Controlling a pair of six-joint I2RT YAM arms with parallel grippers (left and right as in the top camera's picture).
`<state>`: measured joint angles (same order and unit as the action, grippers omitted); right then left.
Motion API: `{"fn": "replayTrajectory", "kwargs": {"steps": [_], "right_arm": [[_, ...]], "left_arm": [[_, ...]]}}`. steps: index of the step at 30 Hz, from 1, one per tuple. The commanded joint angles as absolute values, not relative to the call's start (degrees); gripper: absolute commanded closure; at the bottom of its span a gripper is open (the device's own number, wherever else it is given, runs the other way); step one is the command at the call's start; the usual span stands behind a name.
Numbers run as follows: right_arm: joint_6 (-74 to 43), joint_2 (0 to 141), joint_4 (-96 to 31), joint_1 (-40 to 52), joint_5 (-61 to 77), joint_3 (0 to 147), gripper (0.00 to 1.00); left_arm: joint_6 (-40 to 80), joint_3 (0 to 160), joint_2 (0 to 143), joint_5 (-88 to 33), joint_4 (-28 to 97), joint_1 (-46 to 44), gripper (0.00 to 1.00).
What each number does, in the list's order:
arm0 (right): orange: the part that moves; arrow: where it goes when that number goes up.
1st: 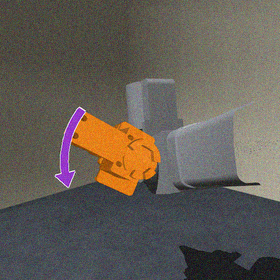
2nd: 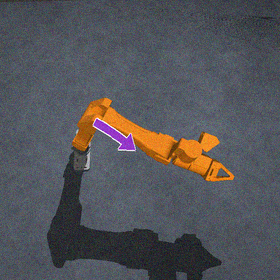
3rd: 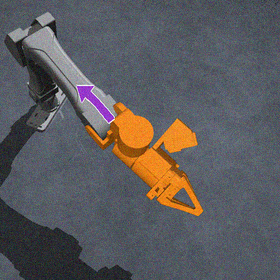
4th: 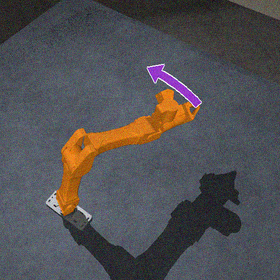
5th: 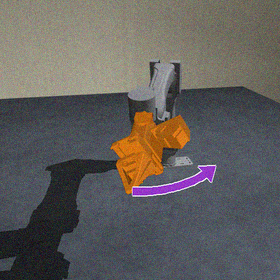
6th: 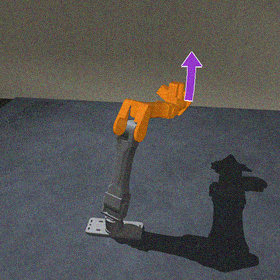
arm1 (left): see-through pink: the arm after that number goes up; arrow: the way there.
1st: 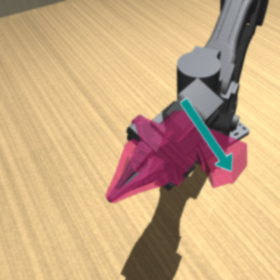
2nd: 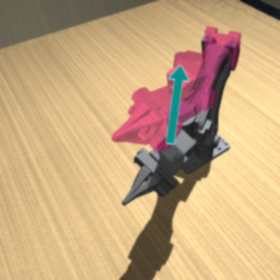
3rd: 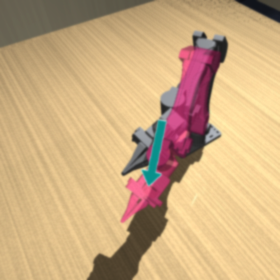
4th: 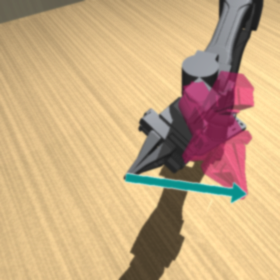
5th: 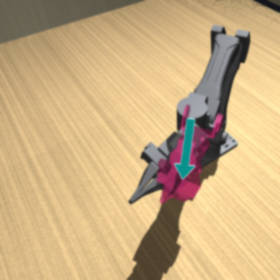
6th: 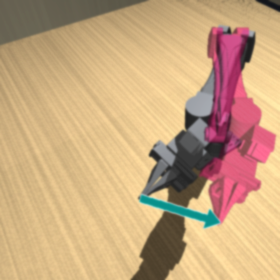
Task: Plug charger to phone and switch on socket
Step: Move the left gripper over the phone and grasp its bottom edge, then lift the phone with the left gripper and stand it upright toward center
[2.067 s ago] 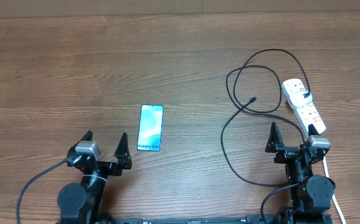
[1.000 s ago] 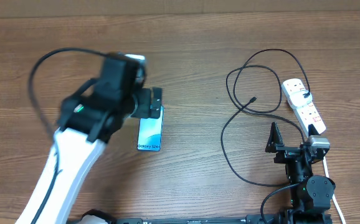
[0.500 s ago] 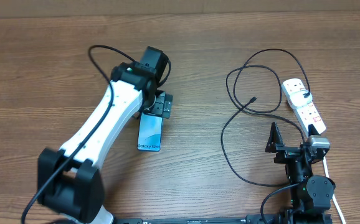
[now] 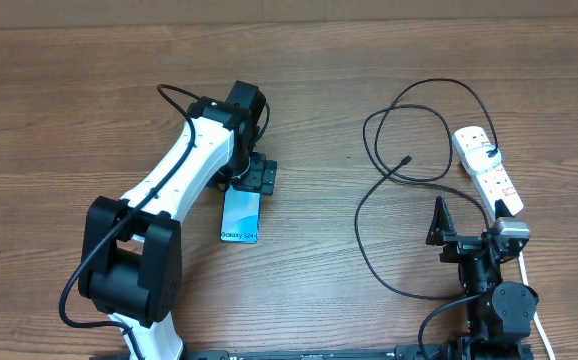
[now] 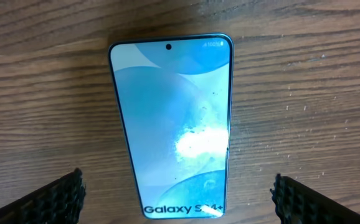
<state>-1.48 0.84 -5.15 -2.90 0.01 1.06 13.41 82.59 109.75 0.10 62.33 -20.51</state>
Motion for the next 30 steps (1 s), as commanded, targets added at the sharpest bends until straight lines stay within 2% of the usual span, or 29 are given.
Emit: {"fn": "replayTrajectory", "kwargs": {"steps": [1,7,30], "right_arm": [[-1.0,0.3,-4.8,-2.6,0.3,0.4,0.0],[-1.0,0.2,-4.8,-2.6,0.3,0.4,0.0],[-1.0,0.2,-4.8,-2.6,0.3,0.4,0.0]], "left_arm": [[15.2,79.2,109.8,-0.7,60.7,-20.6,0.0],[16.1,72.6,109.8,-1.3,53.5,-20.6,0.0],[18.5,64.8,109.9,-1.7,45.6,-20.7,0.01]]}}
